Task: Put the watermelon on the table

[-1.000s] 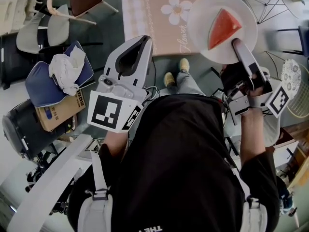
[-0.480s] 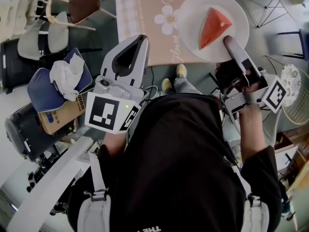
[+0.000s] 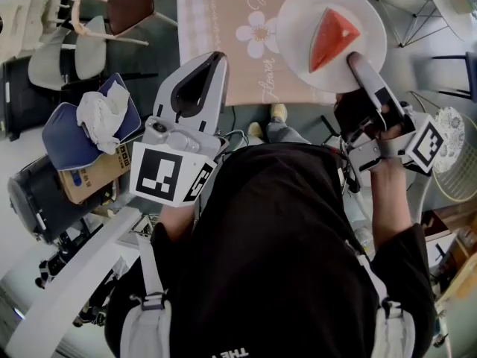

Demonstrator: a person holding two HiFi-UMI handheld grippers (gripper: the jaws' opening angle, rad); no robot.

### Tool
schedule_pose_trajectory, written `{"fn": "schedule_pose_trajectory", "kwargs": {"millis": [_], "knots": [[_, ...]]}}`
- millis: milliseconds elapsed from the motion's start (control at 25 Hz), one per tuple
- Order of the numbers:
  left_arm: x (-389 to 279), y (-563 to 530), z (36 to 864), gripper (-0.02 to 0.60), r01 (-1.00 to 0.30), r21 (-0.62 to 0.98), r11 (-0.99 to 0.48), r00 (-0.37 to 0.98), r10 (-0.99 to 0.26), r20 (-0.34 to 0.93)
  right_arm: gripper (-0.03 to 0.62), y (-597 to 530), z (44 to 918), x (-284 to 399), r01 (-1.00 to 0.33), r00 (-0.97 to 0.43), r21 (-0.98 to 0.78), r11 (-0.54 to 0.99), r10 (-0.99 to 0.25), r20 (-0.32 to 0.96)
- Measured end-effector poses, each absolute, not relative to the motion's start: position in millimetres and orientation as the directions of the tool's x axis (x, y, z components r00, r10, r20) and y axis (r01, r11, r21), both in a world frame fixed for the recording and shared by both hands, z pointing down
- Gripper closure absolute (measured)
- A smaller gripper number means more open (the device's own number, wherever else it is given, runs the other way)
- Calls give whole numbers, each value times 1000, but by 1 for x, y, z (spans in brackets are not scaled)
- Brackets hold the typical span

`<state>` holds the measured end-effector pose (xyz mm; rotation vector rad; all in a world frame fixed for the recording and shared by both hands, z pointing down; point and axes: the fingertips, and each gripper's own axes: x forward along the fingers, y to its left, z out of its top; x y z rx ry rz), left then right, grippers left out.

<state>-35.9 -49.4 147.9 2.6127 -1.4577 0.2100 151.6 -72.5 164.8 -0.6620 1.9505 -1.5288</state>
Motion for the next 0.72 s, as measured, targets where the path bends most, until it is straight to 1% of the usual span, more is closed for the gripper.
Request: {"fn": "schedule_pose_trajectory", "kwargs": {"millis": [720], "knots": [[-33,-50,149,571,-878,49,-476,475,-858,195,562,-82,167,155,-14,-740,-974,228,-657,-143]]}}
